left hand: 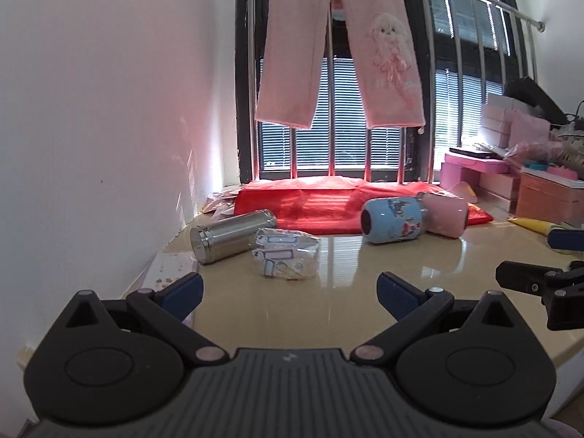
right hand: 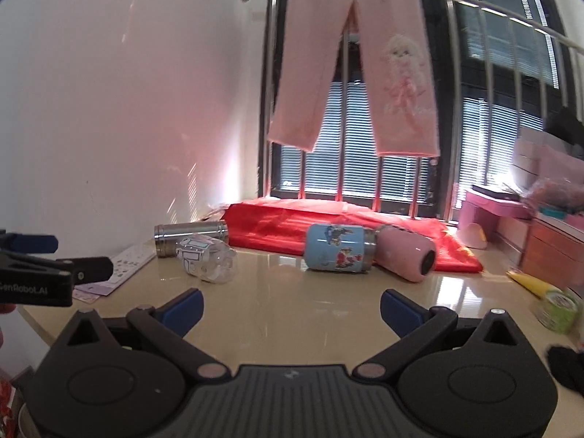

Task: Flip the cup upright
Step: 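Reach the right gripper down and close it around the clear labeled cup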

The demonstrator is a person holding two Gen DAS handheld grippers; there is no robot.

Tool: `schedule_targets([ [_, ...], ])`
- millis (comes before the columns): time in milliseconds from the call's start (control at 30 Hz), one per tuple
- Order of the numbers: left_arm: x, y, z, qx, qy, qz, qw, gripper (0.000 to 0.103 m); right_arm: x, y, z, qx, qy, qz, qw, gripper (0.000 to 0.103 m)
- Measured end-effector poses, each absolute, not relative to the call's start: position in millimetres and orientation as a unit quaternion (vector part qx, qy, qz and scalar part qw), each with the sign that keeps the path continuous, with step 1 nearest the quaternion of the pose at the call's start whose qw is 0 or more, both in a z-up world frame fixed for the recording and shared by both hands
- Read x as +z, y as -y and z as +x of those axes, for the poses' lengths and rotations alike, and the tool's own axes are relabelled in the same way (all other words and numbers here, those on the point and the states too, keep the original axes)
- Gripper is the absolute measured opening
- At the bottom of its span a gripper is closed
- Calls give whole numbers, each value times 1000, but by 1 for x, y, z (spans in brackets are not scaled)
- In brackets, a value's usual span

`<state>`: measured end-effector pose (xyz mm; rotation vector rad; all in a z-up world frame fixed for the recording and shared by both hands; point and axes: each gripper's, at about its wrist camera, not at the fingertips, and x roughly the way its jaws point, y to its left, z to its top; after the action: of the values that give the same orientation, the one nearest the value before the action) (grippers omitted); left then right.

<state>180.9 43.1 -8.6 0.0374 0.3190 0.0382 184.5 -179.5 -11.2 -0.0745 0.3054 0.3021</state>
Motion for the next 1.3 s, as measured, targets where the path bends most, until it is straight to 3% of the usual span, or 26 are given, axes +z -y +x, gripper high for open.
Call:
schedule_targets([
  [633,-19,-107,296,15,-224,46,973,103,-10,65,357,295,-231,-189,908,103],
  [1167,-36,-145,315,18,-275,45,960,103,-30,-52,468,392,-359,-366,764,103],
  [1200,-36,-147,314,19,-276,44,960,103,-32,-55,471,397,-369,-367,756,100],
  [1267,-37,-149,312,20,-278,42,959,103,-38,-61,475,406,-388,-374,739,73],
  [1300,-36,-150,310,21,-278,42,959,103,-40,-64,475,404,-391,-378,736,67],
])
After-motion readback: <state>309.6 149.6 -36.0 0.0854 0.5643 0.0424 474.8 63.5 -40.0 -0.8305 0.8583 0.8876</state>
